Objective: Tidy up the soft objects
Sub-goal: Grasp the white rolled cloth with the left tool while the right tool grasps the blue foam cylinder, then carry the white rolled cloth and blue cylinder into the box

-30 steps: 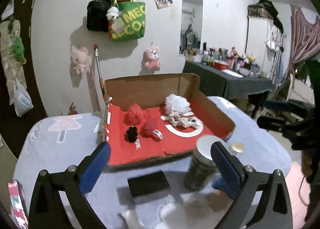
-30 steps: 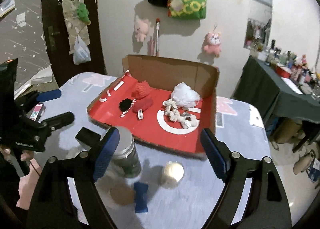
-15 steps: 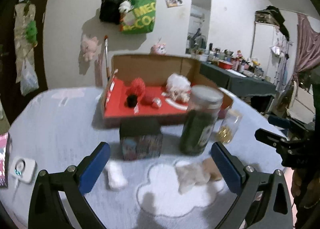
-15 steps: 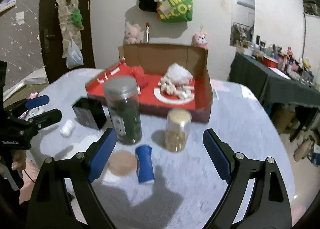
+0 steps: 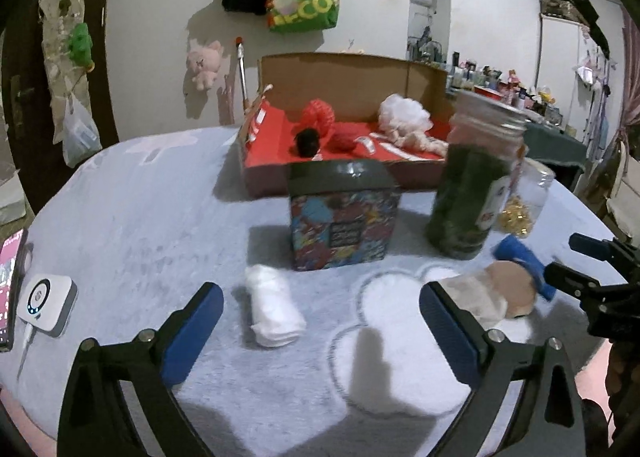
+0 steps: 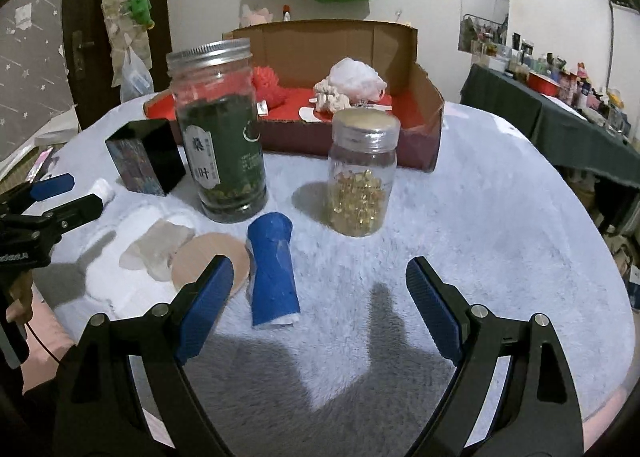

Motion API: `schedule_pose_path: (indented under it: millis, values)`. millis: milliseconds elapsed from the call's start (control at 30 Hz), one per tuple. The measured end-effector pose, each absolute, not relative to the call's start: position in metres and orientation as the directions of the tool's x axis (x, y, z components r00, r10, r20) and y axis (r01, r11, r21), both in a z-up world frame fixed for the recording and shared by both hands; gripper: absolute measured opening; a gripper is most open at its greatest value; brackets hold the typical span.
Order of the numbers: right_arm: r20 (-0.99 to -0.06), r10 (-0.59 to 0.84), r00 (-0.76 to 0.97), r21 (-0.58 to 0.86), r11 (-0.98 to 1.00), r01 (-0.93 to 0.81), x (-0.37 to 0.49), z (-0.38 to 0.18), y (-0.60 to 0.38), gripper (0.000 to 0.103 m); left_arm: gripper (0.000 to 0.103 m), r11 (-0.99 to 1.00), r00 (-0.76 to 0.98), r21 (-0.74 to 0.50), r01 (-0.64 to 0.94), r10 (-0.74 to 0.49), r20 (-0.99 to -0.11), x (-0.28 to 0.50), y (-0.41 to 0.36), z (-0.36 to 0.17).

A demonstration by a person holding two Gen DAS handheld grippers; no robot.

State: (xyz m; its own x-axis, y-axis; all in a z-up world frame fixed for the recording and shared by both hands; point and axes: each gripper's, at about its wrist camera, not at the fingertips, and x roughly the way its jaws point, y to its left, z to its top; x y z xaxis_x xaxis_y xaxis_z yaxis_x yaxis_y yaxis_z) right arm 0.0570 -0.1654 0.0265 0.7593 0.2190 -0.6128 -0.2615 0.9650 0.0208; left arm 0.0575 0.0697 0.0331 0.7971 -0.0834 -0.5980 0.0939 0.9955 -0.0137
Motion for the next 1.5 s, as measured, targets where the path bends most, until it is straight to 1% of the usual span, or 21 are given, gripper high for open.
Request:
schedule_pose_path:
  millis: [67,133,167,200,233,267,300,333,367,400,433,500,633,800,867,1033,1133,1267,1500]
  values:
    - [-0.622,0.22,0.752,0.015,0.963,-0.269,0.059,0.023,-0.164,0.089,0.098,0.997,0.787,-0.02,0.078,-0.073,-0.613,0.062,0.076,0.029]
    - [-0.629,0.22,0.746,0.011,0.962,-0.274,0.061,0.019,-0.164,0.088,0.088,0.997,0.769,-0.03,0.068,-0.072,-0.635,0.067,0.081,0.025]
    - [-0.632,0.221,0.743,0.01,0.961,-0.277,0.062,0.018,-0.163,0.088,0.085,0.997,0.76,-0.035,0.065,-0.072,-0.646,0.07,0.083,0.023]
    - [-0.634,0.227,0.739,0.012,0.959,-0.285,0.062,0.016,-0.162,0.088,0.078,0.997,0.748,-0.04,0.064,-0.074,-0.66,0.072,0.085,0.019]
    - [-0.636,0.234,0.735,0.017,0.957,-0.29,0.063,0.014,-0.161,0.082,0.068,0.997,0.739,-0.045,0.068,-0.081,-0.669,0.074,0.086,0.017]
    - [-0.637,0.246,0.731,0.025,0.954,-0.3,0.063,0.013,-0.16,0.076,0.062,0.995,0.728,-0.058,0.078,-0.096,-0.679,0.076,0.087,0.013]
    - [-0.637,0.268,0.723,0.042,0.948,-0.315,0.064,0.012,-0.159,0.061,0.054,0.995,0.723,-0.058,0.079,-0.097,-0.684,0.076,0.087,0.011]
    - [-0.638,0.302,0.708,0.071,0.939,-0.336,0.064,0.011,-0.159,0.045,0.042,0.996,0.736,-0.038,0.075,-0.081,-0.672,0.075,0.086,0.01]
    - [-0.639,0.325,0.698,0.092,0.932,-0.35,0.065,0.01,-0.158,0.039,0.03,0.996,0.74,-0.033,0.083,-0.084,-0.667,0.073,0.084,0.011]
    - [-0.631,0.348,0.693,0.111,0.925,-0.363,0.064,0.01,-0.159,0.028,0.015,0.993,0.737,-0.055,0.101,-0.112,-0.667,0.071,0.084,0.012]
    - [-0.628,0.361,0.69,0.122,0.921,-0.371,0.063,0.011,-0.159,0.025,0.015,0.991,0.737,-0.074,0.108,-0.13,-0.664,0.07,0.084,0.014]
    - [-0.616,0.374,0.694,0.135,0.917,-0.375,0.061,0.013,-0.16,0.022,0.015,0.986,0.748,-0.093,0.139,-0.166,-0.643,0.063,0.081,0.019]
    - [-0.589,0.413,0.695,0.168,0.903,-0.395,0.055,0.019,-0.162,0.022,0.015,0.972,0.752,-0.115,0.204,-0.23,-0.617,0.054,0.066,0.03]
    - [-0.56,0.453,0.694,0.188,0.885,-0.426,0.05,0.03,-0.156,0.022,0.015,0.927,0.702,-0.186,0.326,-0.369,-0.609,0.052,0.036,0.034]
    - [-0.552,0.468,0.69,0.197,0.877,-0.438,0.049,0.033,-0.151,0.022,0.015,0.912,0.685,-0.202,0.358,-0.403,-0.607,0.054,0.024,0.035]
    - [-0.555,0.481,0.678,0.203,0.869,-0.45,0.05,0.033,-0.143,0.022,0.015,0.895,0.668,-0.206,0.395,-0.434,-0.604,0.058,0.005,0.037]
    - [-0.556,0.481,0.678,0.208,0.87,-0.447,0.051,0.032,-0.143,0.022,0.015,0.895,0.667,-0.202,0.397,-0.432,-0.607,0.061,0.0,0.038]
    - [-0.558,0.479,0.678,0.217,0.873,-0.438,0.053,0.03,-0.148,0.022,0.015,0.902,0.669,-0.198,0.385,-0.42,-0.613,0.063,0.004,0.038]
    - [-0.571,0.439,0.693,0.205,0.894,-0.398,0.054,0.031,-0.161,0.022,0.015,0.927,0.691,-0.152,0.342,-0.358,-0.628,0.068,0.019,0.048]
